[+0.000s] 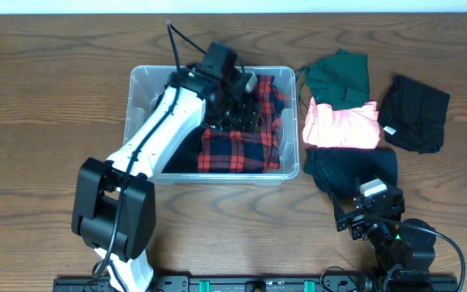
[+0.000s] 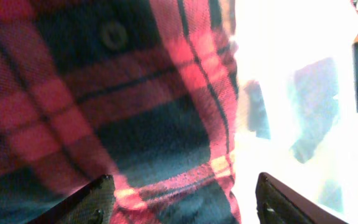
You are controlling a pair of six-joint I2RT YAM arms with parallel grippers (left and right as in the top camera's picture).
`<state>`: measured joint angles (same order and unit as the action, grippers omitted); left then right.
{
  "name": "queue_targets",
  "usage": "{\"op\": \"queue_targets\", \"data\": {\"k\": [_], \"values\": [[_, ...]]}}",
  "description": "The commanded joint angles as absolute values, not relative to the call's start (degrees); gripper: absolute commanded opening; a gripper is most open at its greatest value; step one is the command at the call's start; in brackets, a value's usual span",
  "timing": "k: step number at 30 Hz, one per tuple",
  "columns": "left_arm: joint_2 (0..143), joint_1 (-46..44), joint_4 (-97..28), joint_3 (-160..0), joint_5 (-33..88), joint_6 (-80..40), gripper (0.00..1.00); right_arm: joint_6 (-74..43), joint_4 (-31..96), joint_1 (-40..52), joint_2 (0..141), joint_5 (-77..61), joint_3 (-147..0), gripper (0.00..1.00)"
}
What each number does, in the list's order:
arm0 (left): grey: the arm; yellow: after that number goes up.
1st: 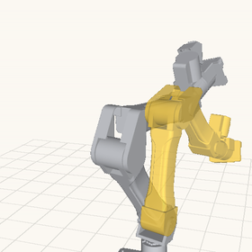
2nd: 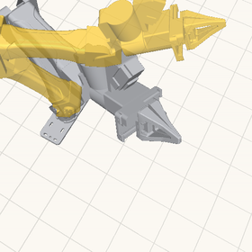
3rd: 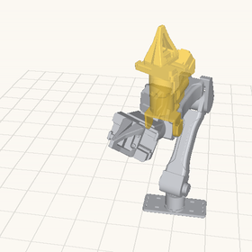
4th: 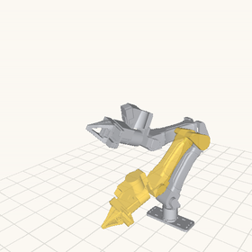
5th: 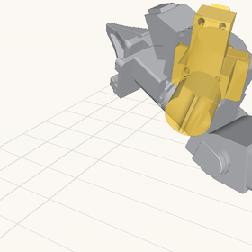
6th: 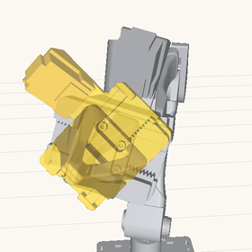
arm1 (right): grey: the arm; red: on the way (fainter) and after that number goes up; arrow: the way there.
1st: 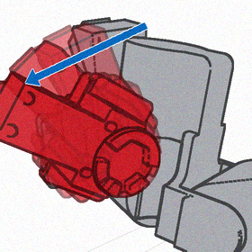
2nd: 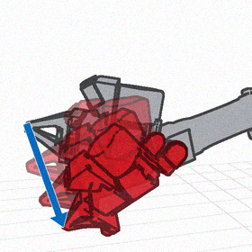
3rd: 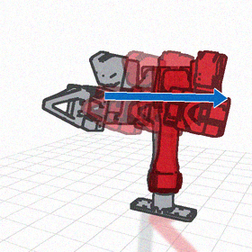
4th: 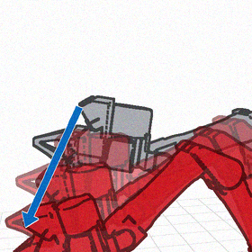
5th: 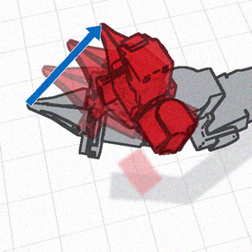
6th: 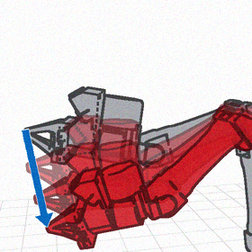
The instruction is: Pack container
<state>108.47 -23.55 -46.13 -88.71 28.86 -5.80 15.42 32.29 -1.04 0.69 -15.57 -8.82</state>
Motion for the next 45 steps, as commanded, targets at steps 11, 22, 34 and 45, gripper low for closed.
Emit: {"op": "queue_targets", "data": {"k": [11, 22, 34, 45], "values": [[98.24, -8.38, -56.25, -92.40, 18.41, -4.60, 0.73, 14.81, 32.36, -1.85, 0.34, -15.42, -8.69, 0.99], [91.31, 10.31, -60.40, -92.38, -0.58, -5.08, 0.94, 14.81, 32.36, -1.85, 0.34, -15.42, -8.69, 0.99], [91.31, 17.82, -60.60, -92.12, -12.67, -5.26, 0.98, 14.81, 32.36, -1.85, 0.34, -15.42, -8.69, 0.99], [91.31, 17.82, -60.40, -92.12, -12.67, -5.23, 0.98, 14.17, 30.57, -1.85, 0.34, -33.91, -8.67, 0.99]]}}
